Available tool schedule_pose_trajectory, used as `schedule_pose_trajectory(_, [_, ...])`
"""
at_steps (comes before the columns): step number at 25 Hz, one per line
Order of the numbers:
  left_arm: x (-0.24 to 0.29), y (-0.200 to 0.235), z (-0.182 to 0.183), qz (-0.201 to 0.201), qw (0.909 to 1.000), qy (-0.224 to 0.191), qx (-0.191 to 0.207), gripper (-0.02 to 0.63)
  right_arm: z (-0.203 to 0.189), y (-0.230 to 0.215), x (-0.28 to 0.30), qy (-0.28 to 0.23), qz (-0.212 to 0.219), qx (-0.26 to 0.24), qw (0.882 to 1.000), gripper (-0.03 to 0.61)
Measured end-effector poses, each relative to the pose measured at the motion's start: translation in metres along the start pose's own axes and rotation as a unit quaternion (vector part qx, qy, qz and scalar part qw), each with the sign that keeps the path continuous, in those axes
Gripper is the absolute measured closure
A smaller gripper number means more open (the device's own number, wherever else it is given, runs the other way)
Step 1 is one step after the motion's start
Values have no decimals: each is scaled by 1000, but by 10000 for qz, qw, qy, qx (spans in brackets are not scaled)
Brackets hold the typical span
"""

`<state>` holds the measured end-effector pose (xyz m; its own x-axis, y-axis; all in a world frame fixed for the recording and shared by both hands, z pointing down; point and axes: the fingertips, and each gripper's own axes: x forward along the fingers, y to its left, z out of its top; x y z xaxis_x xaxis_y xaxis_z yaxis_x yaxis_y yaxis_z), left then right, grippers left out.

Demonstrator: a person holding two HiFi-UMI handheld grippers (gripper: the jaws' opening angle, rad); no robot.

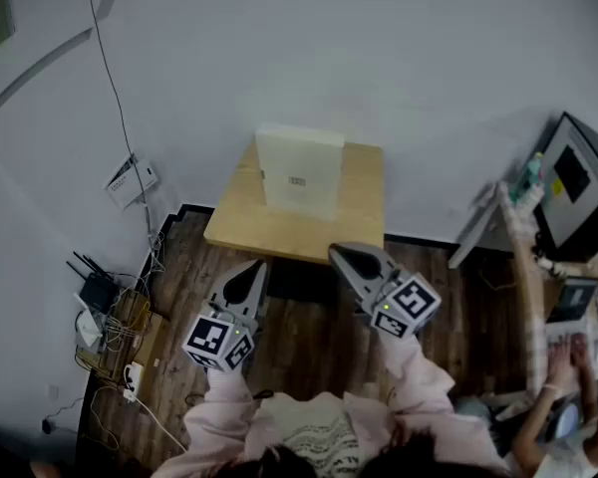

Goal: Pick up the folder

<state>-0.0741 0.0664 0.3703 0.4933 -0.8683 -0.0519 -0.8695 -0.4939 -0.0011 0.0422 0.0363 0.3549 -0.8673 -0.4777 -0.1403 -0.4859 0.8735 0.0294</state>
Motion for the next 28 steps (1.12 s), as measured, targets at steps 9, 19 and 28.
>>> schedule_pose_trajectory(9, [2, -7, 2, 32, 10000, -41, 39, 620, 1, -1, -7, 2, 33, -83, 10000, 580])
schedule_pose_trajectory(19, [3, -14, 0, 155, 9999, -2, 18, 620, -5, -5, -17, 76, 135, 22, 9999, 580])
schedule_pose_trajectory(28, [1, -23, -1, 372, 9993, 50, -63, 620, -3, -15, -27, 43, 212, 144, 9997, 580])
